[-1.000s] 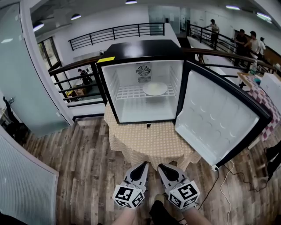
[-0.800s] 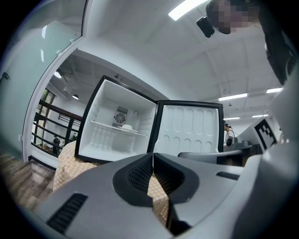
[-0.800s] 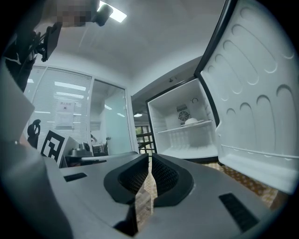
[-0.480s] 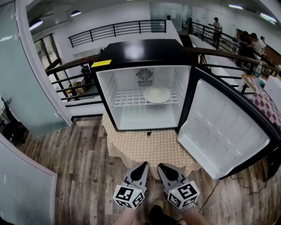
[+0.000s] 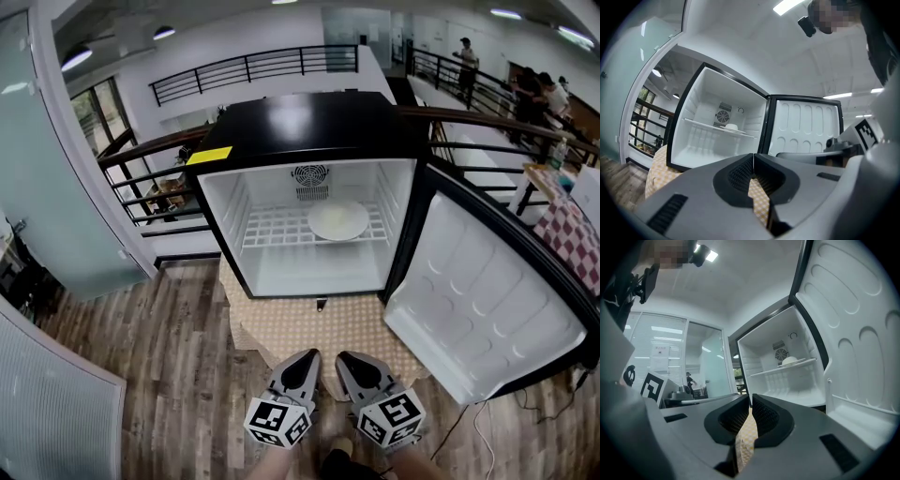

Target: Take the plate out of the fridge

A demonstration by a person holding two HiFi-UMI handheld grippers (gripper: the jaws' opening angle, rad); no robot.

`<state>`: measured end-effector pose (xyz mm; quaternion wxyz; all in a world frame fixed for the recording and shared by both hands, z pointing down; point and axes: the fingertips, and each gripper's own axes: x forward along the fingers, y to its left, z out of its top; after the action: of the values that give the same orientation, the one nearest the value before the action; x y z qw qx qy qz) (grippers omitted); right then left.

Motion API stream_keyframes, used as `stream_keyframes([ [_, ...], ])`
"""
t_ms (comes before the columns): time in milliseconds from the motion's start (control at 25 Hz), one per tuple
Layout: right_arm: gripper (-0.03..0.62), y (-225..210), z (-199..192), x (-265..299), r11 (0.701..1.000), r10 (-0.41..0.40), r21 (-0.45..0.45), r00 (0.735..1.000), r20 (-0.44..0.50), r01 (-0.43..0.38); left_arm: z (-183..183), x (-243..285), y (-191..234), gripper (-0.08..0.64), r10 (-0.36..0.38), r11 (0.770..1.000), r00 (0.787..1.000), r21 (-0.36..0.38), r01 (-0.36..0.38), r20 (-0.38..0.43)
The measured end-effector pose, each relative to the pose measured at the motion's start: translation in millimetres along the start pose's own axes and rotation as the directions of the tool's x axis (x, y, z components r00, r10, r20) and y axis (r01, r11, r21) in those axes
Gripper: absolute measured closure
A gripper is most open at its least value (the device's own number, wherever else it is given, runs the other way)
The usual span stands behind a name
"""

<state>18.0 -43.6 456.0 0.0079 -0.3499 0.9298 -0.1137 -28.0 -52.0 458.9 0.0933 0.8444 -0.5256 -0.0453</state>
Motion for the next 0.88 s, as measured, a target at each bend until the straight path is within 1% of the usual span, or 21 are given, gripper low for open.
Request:
stream_keyframes([
  [440, 0.552, -25, 7, 22, 1.0, 0.004, -0.02, 1.0, 0.0, -0.004, 5, 38, 11, 0.548, -0.007, 1.0, 1.0, -0.004, 0.007, 0.02],
  [680, 0.552, -30, 10, 30, 1.0, 0.007, -0.022, 1.0, 0.002, -0.007, 7, 44, 17, 0.548, 0.001, 1.0, 1.0, 0.0, -0.001, 0.02],
  [880, 0.552, -33, 15, 40, 1.0, 0.009, -0.026, 1.0, 0.001, -0.009, 16, 52, 26, 0.548, 0.007, 1.0, 1.0, 0.011, -0.007, 0.028],
])
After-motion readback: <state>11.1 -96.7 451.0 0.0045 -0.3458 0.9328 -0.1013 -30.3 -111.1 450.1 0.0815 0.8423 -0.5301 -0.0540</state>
